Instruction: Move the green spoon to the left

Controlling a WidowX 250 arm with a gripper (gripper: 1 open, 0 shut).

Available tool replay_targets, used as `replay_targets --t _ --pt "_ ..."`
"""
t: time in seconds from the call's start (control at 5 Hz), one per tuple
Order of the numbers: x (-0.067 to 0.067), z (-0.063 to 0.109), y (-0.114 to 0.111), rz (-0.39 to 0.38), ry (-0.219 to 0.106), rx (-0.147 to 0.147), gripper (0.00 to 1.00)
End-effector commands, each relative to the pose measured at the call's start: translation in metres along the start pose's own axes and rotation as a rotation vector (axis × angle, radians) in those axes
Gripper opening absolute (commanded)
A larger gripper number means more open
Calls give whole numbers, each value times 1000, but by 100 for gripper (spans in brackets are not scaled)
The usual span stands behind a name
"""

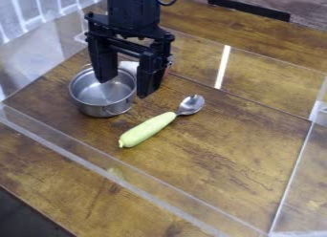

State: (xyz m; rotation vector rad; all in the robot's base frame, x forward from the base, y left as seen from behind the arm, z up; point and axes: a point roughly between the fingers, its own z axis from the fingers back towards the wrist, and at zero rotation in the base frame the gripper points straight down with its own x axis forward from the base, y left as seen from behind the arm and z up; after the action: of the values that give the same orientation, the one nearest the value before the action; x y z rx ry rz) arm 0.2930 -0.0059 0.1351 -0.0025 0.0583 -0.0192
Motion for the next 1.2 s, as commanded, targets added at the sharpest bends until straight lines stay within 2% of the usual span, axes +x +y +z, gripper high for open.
replay_targets --t 0.0,0.2,0.4,0.6,1.0 --pt "6 -16 -3 29 23 -5 100" --pt "23 -34 -9 -36 6 10 100" --pt "41 -50 -17 -163 -20 33 100" --pt "55 -69 -28 -229 -30 47 100" --pt "72 -94 -38 -288 -55 82 100"
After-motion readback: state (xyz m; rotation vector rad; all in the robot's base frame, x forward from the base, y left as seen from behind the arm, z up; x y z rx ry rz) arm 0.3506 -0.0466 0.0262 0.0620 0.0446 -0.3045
